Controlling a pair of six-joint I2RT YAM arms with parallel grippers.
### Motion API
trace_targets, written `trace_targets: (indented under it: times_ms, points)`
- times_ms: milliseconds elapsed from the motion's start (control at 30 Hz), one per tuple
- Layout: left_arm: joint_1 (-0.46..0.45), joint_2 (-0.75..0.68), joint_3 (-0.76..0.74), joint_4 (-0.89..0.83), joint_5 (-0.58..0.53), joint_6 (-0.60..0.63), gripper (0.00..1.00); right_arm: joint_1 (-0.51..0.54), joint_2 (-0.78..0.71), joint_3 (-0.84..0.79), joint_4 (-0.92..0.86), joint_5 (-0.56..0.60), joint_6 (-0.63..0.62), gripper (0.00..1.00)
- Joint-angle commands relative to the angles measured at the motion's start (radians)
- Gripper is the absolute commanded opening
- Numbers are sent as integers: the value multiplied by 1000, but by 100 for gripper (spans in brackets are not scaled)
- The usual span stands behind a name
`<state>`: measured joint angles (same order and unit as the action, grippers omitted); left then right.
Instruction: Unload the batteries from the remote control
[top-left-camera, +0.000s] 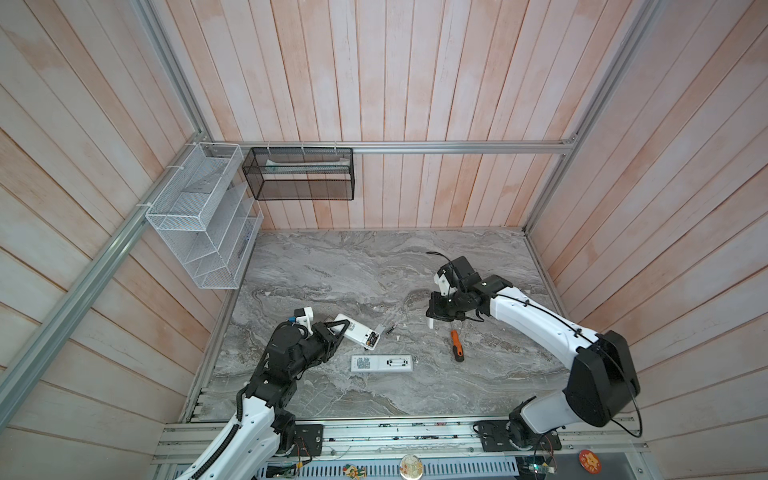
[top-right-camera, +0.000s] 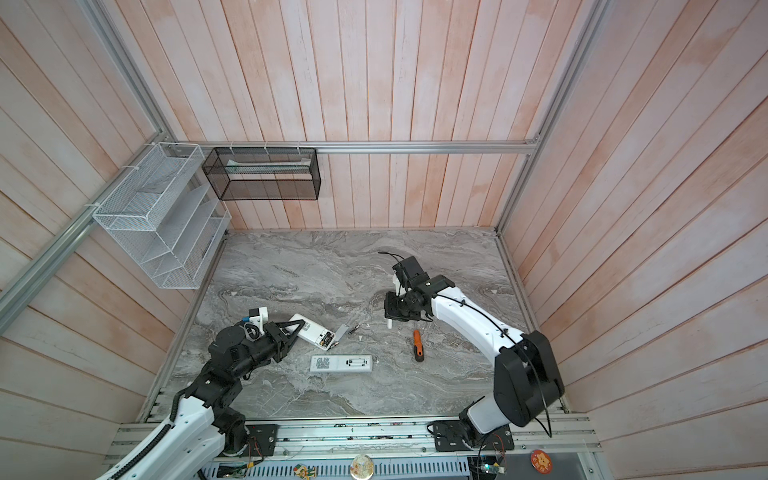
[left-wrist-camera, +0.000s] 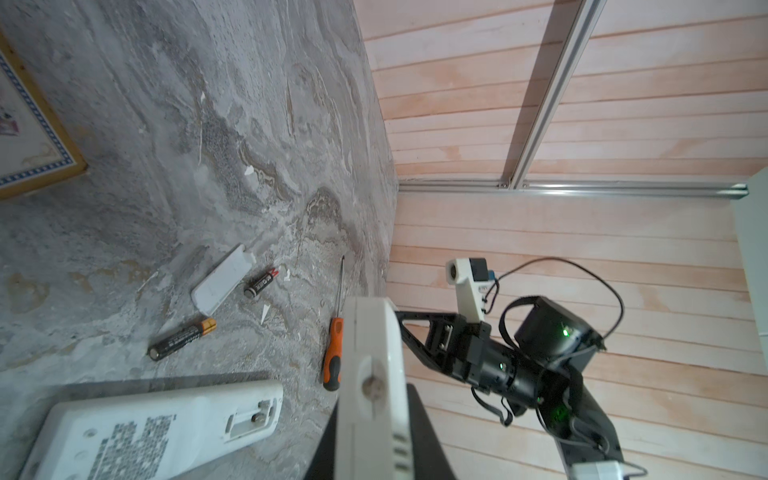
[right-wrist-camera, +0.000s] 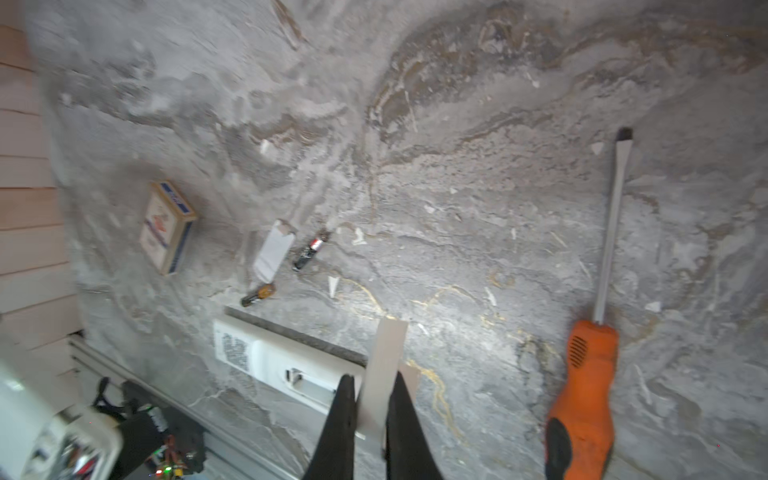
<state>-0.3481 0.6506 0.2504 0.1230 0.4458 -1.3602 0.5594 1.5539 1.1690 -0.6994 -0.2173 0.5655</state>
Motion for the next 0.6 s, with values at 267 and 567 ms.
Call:
trace_targets:
  times_ms: [267,567]
  points:
    - [14,37,76,-5,202,92,2,79,338,242,-224,291,-194,7]
    - [14,24,53,22,194,65,2,109,437,281,-251,301,-215,12]
